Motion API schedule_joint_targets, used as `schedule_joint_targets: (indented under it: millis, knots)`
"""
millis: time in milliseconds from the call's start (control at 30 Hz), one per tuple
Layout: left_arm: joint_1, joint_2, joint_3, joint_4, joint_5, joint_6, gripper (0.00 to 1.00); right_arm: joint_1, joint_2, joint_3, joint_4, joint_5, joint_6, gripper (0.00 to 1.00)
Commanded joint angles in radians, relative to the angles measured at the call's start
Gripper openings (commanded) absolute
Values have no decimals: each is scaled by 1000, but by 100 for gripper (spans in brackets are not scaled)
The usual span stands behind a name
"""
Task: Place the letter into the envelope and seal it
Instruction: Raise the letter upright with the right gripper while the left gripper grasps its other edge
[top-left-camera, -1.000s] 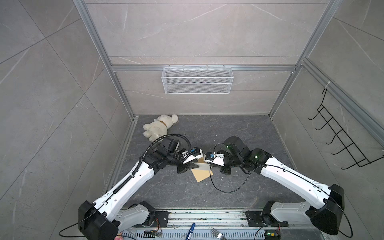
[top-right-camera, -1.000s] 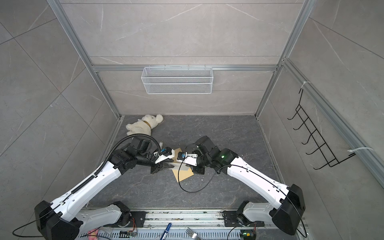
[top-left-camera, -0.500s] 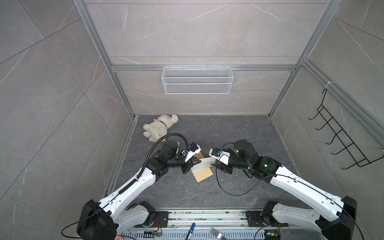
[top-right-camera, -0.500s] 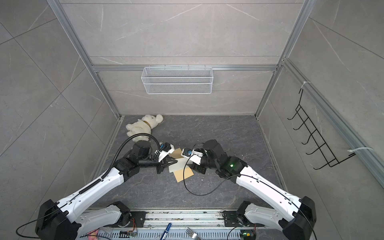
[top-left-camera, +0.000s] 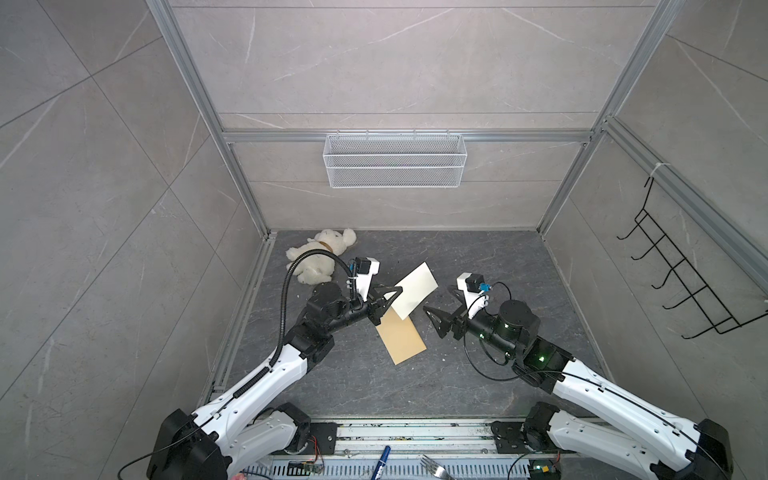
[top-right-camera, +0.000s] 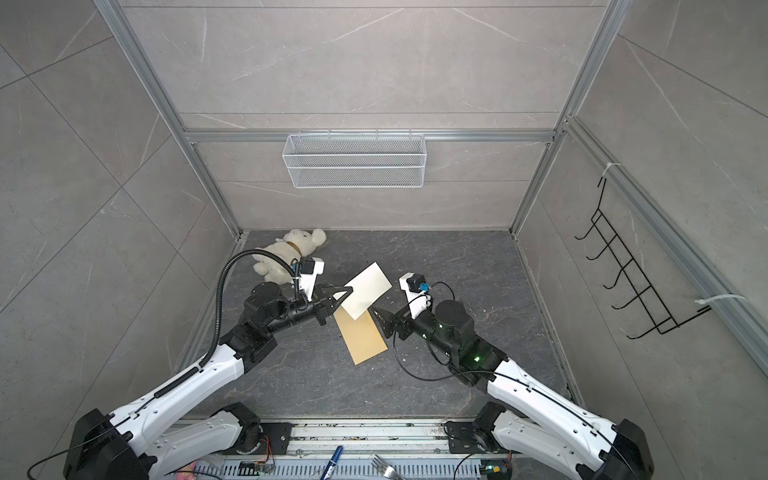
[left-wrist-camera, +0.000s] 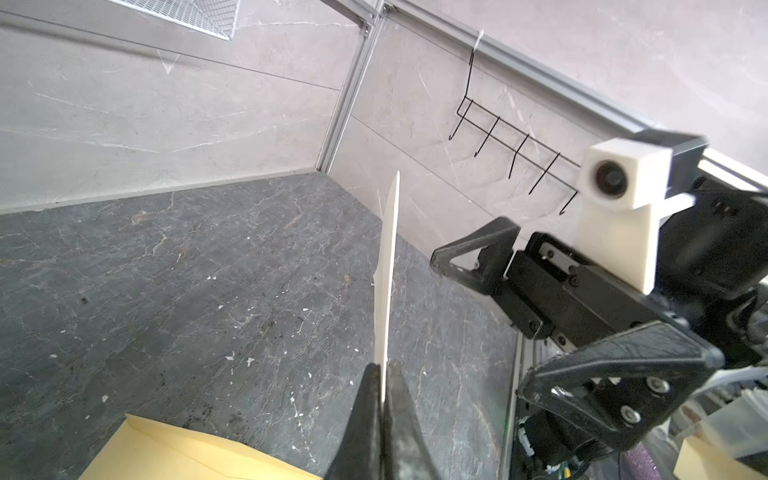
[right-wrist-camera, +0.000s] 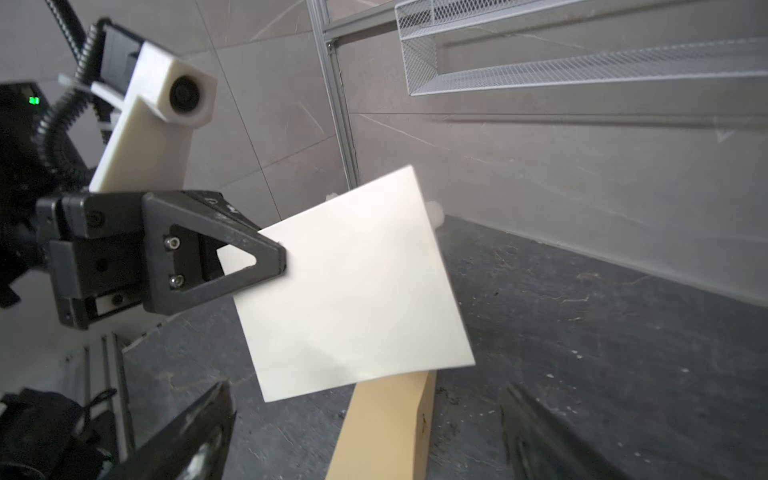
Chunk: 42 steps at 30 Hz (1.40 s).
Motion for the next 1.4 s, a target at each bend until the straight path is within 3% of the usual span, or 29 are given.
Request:
schedule_joint_targets:
  millis: [0,367,633,900,1167,1233,1367]
  knots:
    - [-5,-21,-14,168,-57,-168,0,-27,-6,-44,197,-2,257,99]
    - [-5,-17,-5,202,-73,-294,0,-141,177,-113,583,-184,726,94]
    - [-5,-14,-8,232,-69,-339,0,-144,387,-70,850,-305,885,77]
    - [-5,-2,-16,240,-50,-356,0,-142,454,-47,1004,-357,936,42]
    - [-5,15,-25,225,-40,-339,0,-141,428,-40,938,-368,870,0]
    - [-5,20,-23,212,-33,-315,8,-141,405,-30,878,-376,822,0]
    - [-4,6,-18,174,-17,-206,39,-141,335,-2,700,-407,672,0]
